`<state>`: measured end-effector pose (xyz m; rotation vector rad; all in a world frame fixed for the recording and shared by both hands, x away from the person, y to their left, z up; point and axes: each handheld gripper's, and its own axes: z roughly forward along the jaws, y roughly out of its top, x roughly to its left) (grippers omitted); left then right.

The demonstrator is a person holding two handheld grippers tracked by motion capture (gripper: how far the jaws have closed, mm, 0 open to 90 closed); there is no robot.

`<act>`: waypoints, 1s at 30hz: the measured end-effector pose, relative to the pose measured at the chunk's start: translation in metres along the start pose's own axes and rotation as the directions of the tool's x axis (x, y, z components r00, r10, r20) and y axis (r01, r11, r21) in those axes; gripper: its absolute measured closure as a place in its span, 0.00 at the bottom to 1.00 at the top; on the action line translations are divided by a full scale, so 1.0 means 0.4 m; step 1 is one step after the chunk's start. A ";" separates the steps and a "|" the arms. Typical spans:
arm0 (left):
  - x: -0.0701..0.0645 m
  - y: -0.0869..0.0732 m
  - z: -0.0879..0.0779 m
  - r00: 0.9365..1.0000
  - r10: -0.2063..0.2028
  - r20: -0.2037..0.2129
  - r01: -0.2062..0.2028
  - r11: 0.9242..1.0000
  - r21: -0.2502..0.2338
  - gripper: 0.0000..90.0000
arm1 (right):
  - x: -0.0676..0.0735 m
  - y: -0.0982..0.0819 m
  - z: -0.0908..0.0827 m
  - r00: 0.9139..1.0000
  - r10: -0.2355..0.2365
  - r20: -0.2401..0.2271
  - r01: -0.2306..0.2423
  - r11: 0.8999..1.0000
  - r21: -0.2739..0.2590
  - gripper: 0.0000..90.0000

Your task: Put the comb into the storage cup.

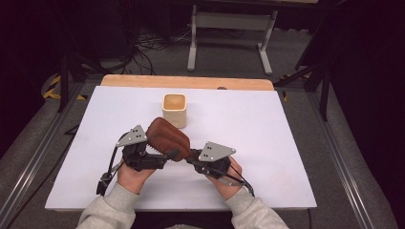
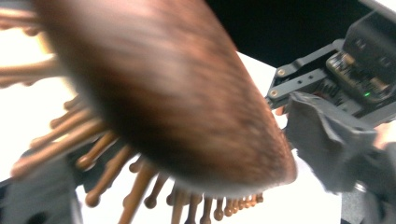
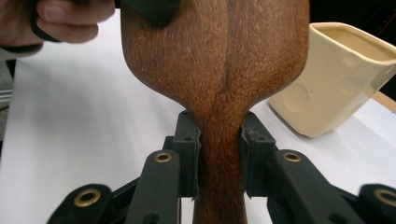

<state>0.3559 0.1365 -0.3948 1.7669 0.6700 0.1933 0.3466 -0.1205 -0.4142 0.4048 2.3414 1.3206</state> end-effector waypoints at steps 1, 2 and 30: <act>-0.001 0.001 -0.002 1.000 -0.006 0.003 0.006 1.000 0.002 0.29 | 0.003 0.000 0.004 1.000 -0.009 0.001 0.009 1.000 0.009 0.80; -0.001 0.001 -0.004 1.000 -0.012 0.006 0.012 1.000 -0.001 0.31 | 0.005 -0.001 0.006 1.000 -0.015 0.003 0.015 1.000 0.014 0.80; -0.017 0.021 -0.032 0.990 0.035 0.136 -0.033 0.999 -0.015 0.65 | 0.010 -0.002 0.010 0.998 -0.063 -0.022 0.064 0.998 0.016 0.77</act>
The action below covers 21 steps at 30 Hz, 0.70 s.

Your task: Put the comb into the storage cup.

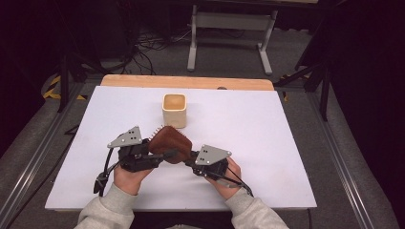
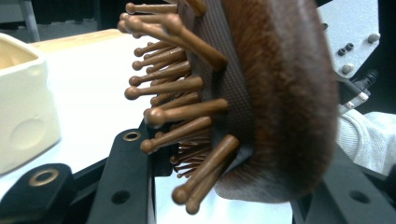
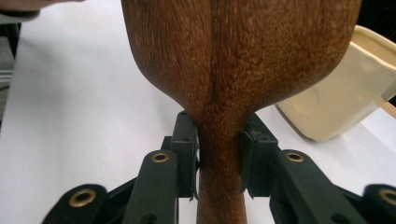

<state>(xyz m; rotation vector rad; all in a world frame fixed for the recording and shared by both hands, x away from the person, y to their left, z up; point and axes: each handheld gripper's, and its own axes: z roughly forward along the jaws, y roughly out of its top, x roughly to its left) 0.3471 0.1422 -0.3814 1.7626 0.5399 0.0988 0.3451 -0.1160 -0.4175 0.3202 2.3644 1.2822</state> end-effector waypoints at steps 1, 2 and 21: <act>-0.002 0.003 0.000 1.000 0.004 -0.006 -0.004 1.000 -0.001 0.66 | -0.003 0.001 -0.003 1.000 0.004 -0.008 -0.004 1.000 -0.008 0.75; -0.002 0.010 -0.005 1.000 0.016 -0.022 -0.016 1.000 0.003 0.66 | -0.007 0.004 -0.011 1.000 0.015 -0.008 -0.015 1.000 -0.026 0.69; 0.014 0.102 -0.059 0.993 0.087 -0.083 -0.084 0.996 0.036 0.65 | -0.058 -0.004 -0.037 0.991 0.125 -0.056 -0.130 0.986 -0.102 0.02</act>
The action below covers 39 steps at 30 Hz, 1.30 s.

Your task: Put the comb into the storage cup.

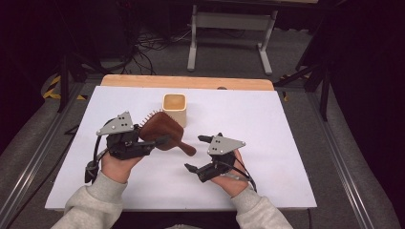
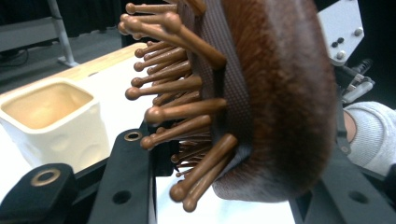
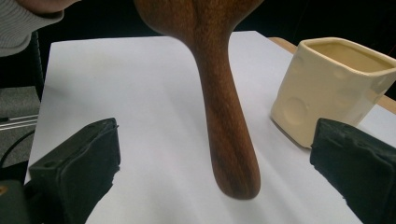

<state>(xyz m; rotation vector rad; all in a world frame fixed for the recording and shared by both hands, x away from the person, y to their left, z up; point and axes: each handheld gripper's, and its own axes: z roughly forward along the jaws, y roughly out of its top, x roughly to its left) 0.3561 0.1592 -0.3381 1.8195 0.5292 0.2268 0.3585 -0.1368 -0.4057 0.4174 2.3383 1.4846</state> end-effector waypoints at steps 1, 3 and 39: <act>0.003 0.005 -0.002 1.000 0.001 -0.002 -0.001 1.000 0.003 0.65 | 0.000 0.000 0.000 1.000 0.000 0.000 0.000 1.000 0.000 0.02; 0.009 0.015 -0.005 1.000 0.006 -0.011 -0.006 1.000 0.008 0.65 | -0.002 0.000 -0.003 1.000 0.005 -0.003 -0.005 1.000 -0.003 0.02; 0.100 0.153 -0.026 0.986 0.014 -0.167 -0.017 1.000 -0.019 0.64 | -0.036 -0.011 -0.053 0.998 0.051 0.038 -0.050 0.998 -0.030 0.02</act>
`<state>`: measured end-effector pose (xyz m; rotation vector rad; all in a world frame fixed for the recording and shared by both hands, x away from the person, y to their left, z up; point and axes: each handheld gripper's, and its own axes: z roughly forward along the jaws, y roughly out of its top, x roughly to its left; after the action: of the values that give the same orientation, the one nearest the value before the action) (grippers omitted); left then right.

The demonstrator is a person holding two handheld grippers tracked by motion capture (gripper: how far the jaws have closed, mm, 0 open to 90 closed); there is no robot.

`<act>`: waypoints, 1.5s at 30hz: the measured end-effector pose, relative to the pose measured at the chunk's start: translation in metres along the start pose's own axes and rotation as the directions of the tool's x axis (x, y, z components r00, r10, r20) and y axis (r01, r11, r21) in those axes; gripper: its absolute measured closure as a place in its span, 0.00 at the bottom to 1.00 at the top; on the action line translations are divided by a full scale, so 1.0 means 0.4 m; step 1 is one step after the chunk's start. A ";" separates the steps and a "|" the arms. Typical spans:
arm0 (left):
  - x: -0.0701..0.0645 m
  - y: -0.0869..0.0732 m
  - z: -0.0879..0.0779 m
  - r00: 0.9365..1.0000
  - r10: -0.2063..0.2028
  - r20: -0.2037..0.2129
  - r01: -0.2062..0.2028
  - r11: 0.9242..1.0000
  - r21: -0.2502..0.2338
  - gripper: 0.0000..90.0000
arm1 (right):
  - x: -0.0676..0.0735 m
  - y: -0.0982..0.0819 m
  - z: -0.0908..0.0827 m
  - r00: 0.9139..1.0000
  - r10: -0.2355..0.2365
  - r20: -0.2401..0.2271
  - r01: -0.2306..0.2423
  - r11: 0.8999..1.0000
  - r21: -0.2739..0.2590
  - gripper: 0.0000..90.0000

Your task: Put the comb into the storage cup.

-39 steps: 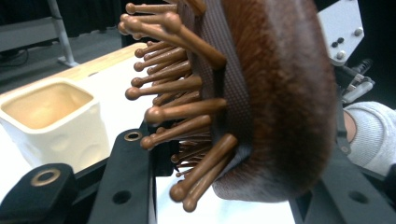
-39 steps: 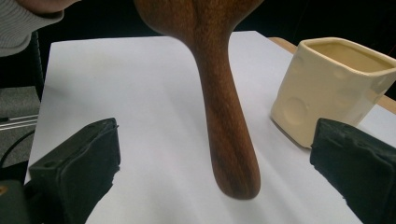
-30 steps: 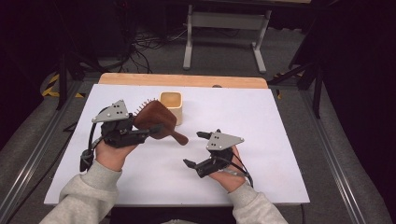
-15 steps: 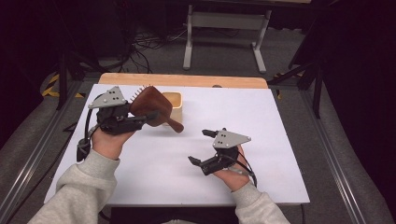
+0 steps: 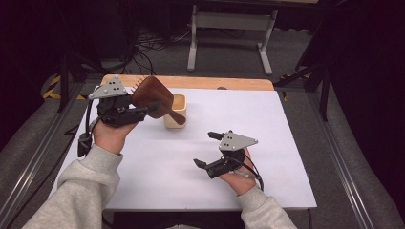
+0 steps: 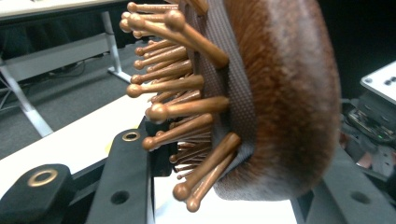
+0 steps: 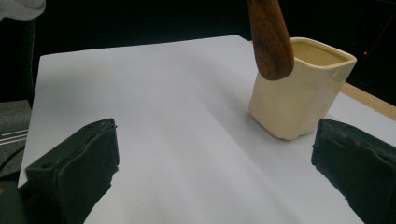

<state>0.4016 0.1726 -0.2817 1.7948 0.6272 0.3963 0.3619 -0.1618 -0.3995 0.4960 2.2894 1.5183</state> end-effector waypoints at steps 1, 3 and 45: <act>0.003 0.002 -0.001 1.000 -0.001 -0.003 0.001 1.000 -0.001 0.64 | 0.000 0.000 0.000 1.000 0.000 0.000 0.000 1.000 0.000 0.02; 0.006 0.006 0.000 1.000 -0.006 -0.005 0.006 1.000 -0.005 0.64 | -0.001 0.000 0.000 1.000 0.002 0.001 -0.002 1.000 0.000 0.02; 0.088 0.038 0.077 0.981 -0.084 -0.173 0.079 0.996 -0.039 0.63 | -0.006 -0.003 -0.003 1.000 0.006 0.000 -0.006 1.000 -0.002 0.02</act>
<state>0.4501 0.1665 -0.2784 1.7097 0.8101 0.5087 0.3634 -0.1642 -0.3998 0.5034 2.2883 1.5227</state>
